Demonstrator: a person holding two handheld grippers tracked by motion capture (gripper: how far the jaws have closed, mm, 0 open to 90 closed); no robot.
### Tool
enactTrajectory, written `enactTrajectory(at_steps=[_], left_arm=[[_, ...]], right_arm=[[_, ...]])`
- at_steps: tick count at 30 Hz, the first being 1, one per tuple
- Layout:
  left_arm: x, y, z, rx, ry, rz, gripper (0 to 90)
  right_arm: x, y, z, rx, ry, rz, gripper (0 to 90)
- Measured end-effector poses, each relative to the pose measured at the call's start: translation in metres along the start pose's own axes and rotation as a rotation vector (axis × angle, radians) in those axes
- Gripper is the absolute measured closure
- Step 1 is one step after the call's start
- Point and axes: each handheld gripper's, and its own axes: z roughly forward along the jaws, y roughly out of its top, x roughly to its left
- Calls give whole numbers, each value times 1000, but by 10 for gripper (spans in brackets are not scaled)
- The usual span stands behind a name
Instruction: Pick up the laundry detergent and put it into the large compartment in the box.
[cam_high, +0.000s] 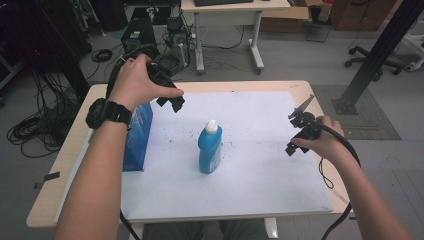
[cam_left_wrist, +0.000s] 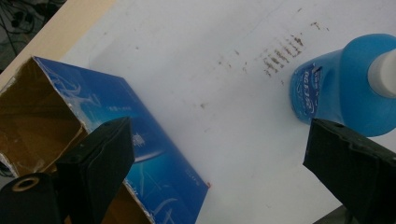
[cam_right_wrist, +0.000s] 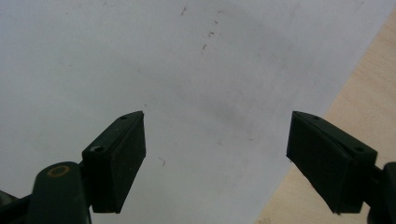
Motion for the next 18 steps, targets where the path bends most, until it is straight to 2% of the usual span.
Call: enactTrajectory(at_steps=[5, 9, 18], left_arm=[[1, 0, -1, -6, 7, -11, 75], [-1, 0, -3, -15, 12, -37, 73], [-8, 5, -6, -23, 16, -45, 77]], right_arm=[[0, 0, 0, -3, 6, 5, 198], [0, -1, 2, 5, 7, -4, 198], [0, -1, 3, 0, 11, -11, 198]])
